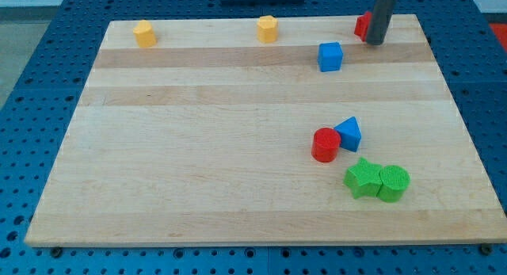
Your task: Move the green circle and green star left a bit
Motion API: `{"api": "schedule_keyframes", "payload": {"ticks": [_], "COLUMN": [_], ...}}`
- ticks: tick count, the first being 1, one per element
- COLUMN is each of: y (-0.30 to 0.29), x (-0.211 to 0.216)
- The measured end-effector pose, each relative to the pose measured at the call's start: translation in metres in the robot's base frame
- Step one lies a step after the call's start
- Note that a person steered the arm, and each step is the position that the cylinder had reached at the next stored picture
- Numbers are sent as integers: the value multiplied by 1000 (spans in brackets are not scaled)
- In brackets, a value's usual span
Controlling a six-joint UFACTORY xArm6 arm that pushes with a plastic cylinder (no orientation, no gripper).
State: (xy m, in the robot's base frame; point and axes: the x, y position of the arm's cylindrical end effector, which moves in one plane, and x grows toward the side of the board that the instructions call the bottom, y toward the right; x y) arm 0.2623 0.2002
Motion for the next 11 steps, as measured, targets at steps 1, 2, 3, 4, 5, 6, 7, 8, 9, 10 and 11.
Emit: {"api": "schedule_keyframes", "payload": {"ticks": [1, 2, 3, 4, 5, 6, 7, 8, 9, 10, 11], "y": [0, 0, 0, 0, -2, -2, -2, -2, -2, -6, -23], "x": [0, 0, 21, 60, 102, 146, 192, 234, 269, 298, 311]}}
